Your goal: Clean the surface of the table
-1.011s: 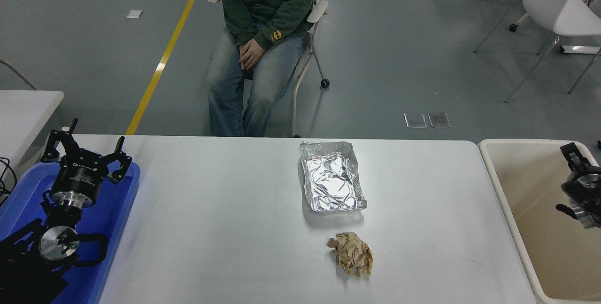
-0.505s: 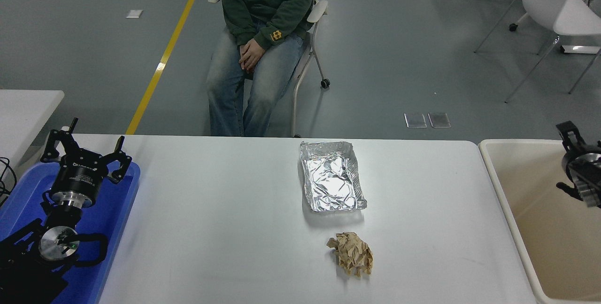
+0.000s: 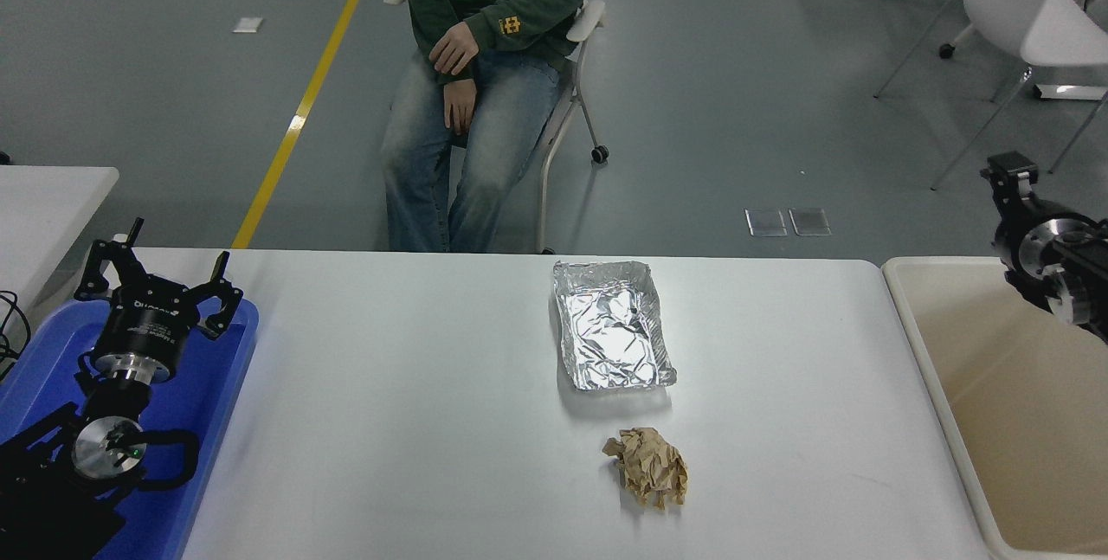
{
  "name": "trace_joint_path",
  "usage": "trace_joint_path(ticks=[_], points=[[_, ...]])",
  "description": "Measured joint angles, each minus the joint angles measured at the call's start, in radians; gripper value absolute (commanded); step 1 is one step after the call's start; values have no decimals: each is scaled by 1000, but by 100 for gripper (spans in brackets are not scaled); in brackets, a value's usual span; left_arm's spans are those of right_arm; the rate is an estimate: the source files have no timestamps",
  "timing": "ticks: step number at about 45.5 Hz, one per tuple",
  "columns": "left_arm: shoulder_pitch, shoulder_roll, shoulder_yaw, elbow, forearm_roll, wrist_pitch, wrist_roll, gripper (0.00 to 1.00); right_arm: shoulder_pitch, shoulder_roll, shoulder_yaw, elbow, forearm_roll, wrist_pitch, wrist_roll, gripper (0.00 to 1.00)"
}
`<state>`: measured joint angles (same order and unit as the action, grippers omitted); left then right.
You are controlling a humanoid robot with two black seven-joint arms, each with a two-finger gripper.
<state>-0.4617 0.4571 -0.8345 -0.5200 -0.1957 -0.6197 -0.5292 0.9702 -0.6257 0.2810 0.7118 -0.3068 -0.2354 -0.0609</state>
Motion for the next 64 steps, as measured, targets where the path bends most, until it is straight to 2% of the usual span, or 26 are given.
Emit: trace_joint_path(ticks=[14, 32, 49, 64], points=[[0, 0, 0, 0, 0, 0, 0, 100, -13, 15, 60, 120, 199, 10, 17, 99], [0, 0, 0, 0, 1, 0, 0, 100, -108, 96, 198, 234, 423, 15, 118, 99], [0, 0, 0, 0, 1, 0, 0, 100, -215, 209, 322, 246, 474, 113, 199, 99], [0, 0, 0, 0, 1, 0, 0, 100, -264, 277, 357, 249, 483, 147, 250, 99]])
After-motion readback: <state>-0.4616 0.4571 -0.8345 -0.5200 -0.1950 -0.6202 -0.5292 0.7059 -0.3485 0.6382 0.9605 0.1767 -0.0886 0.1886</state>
